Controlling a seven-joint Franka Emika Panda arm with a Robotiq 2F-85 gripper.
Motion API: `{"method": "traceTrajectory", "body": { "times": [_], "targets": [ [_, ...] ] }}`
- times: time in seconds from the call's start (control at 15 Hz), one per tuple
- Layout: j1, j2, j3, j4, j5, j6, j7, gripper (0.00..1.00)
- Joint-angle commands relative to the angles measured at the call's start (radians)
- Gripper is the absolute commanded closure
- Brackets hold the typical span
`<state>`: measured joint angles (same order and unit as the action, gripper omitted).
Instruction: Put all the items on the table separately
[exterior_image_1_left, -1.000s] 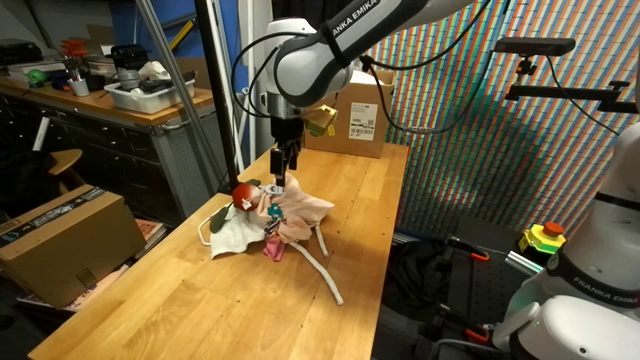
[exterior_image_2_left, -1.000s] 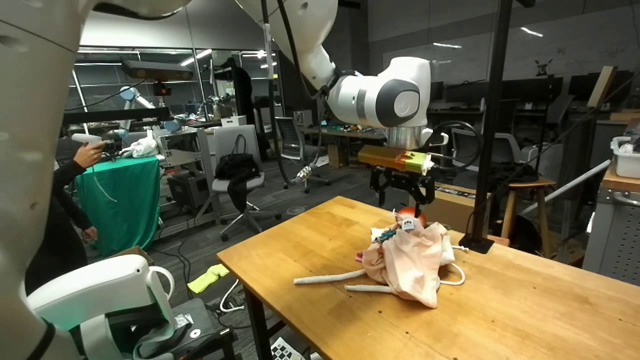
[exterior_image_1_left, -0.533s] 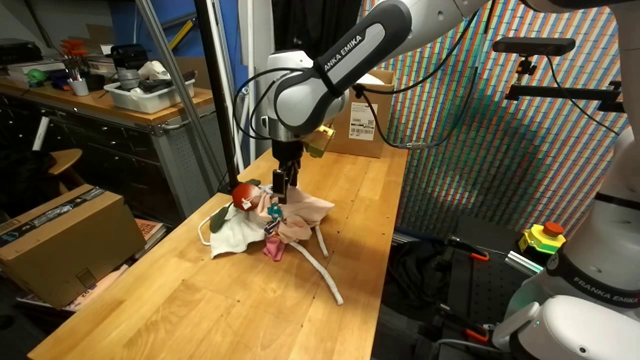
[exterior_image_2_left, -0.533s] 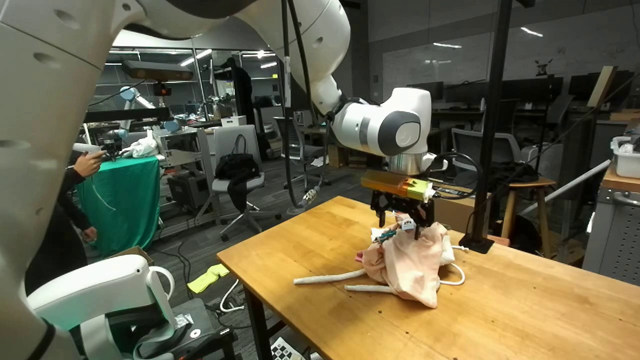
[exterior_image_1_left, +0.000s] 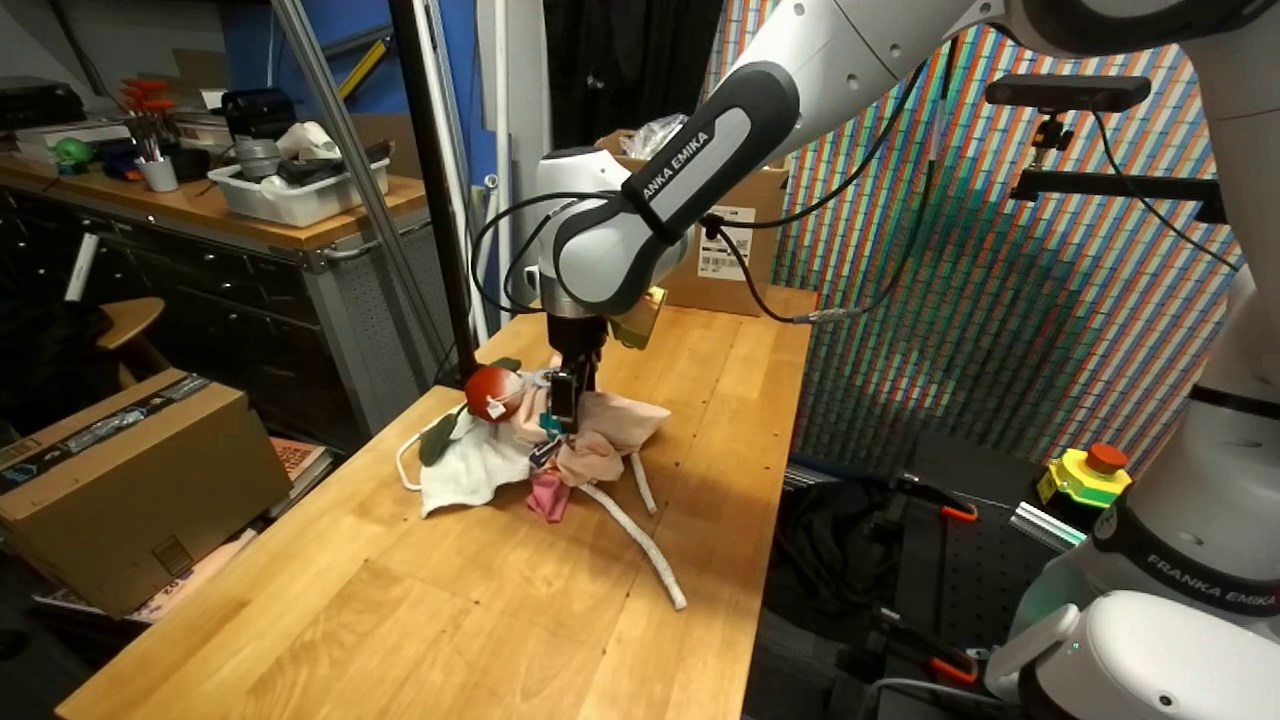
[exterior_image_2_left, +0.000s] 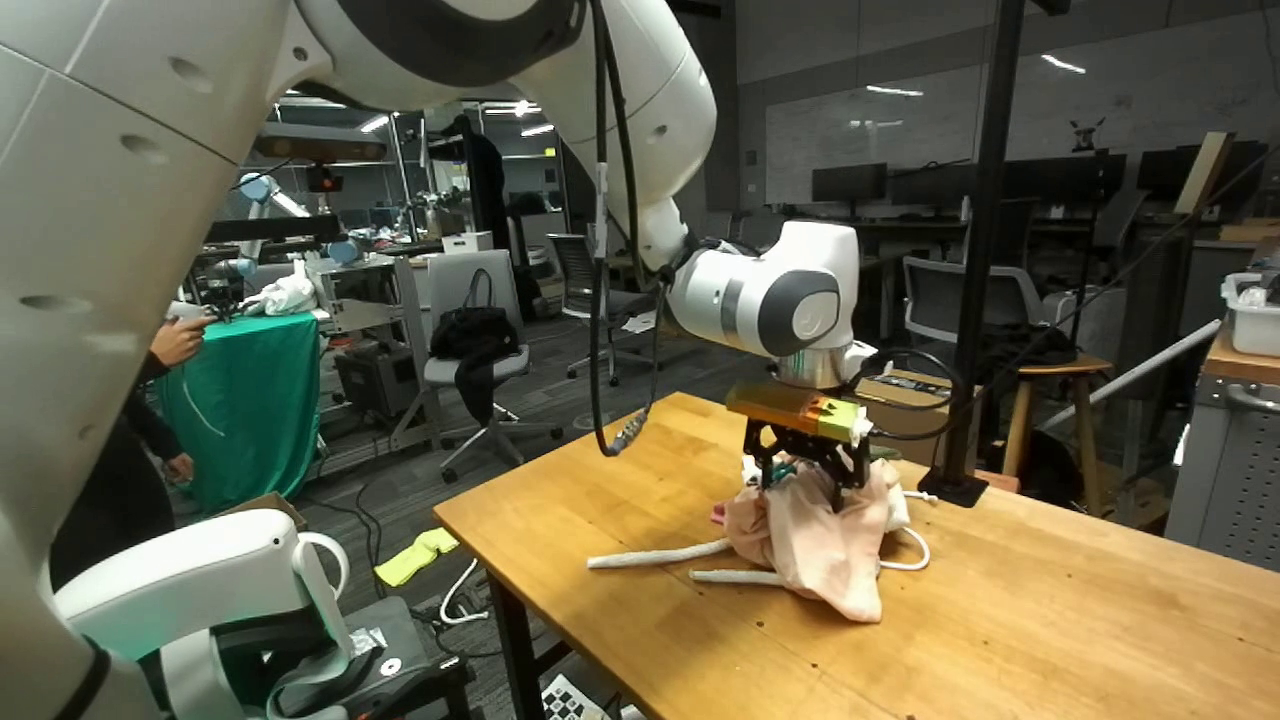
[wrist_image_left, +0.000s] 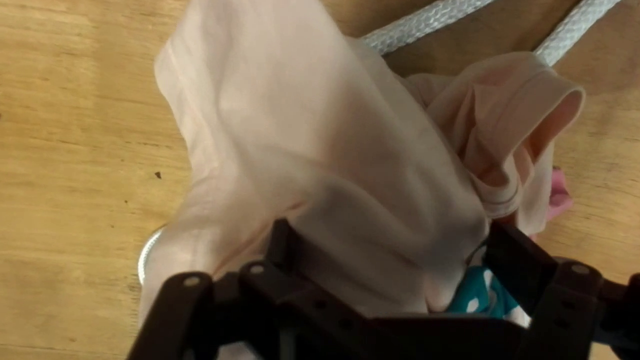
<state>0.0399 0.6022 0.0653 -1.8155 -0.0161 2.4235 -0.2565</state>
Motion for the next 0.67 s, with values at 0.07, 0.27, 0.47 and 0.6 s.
{"method": "traceTrajectory", "body": {
  "times": [0.07, 0.27, 0.47, 0.6],
  "targets": [
    [0.005, 0.03, -0.008, 0.01, -0.053, 0.043, 0.022, 0.0],
    [0.004, 0.036, -0.009, 0.015, -0.071, 0.034, 0.024, 0.25],
    [-0.002, 0.034, -0.004, 0.015, -0.069, 0.026, 0.018, 0.36],
    [-0.003, 0.034, -0.004, 0.016, -0.068, 0.024, 0.019, 0.54]
  ]
}}
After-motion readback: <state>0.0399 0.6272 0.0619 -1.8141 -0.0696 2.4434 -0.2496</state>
